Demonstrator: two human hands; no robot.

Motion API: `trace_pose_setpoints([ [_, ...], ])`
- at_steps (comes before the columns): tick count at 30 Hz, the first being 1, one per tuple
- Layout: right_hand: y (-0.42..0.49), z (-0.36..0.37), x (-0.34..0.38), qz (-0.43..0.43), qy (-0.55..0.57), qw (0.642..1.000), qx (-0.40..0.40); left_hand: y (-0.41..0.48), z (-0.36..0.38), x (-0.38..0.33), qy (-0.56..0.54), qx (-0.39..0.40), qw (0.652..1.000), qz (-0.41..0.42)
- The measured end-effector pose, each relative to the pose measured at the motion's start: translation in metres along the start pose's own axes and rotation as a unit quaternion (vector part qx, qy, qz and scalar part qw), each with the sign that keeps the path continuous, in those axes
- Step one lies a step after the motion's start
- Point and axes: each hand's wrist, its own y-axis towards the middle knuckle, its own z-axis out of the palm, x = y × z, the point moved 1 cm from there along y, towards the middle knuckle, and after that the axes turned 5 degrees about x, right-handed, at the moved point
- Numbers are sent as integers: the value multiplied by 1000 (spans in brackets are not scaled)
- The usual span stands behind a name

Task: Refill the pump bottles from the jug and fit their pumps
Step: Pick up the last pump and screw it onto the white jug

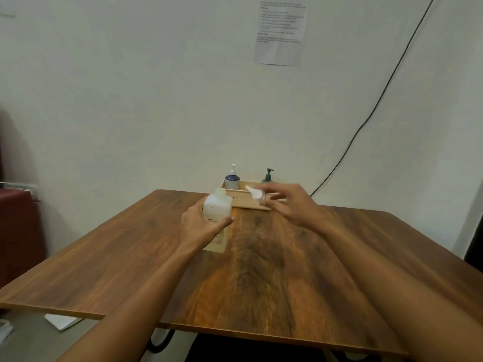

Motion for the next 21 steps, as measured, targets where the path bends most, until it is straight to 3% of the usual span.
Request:
trace_pose_setpoints([
  [10, 3, -114, 35, -22, 88, 979, -181, 15, 38, -56, -9, 32, 999, 43],
  [21, -6, -142, 55, -36, 154, 967, -201, 15, 66, -91, -54, 49, 995, 72],
])
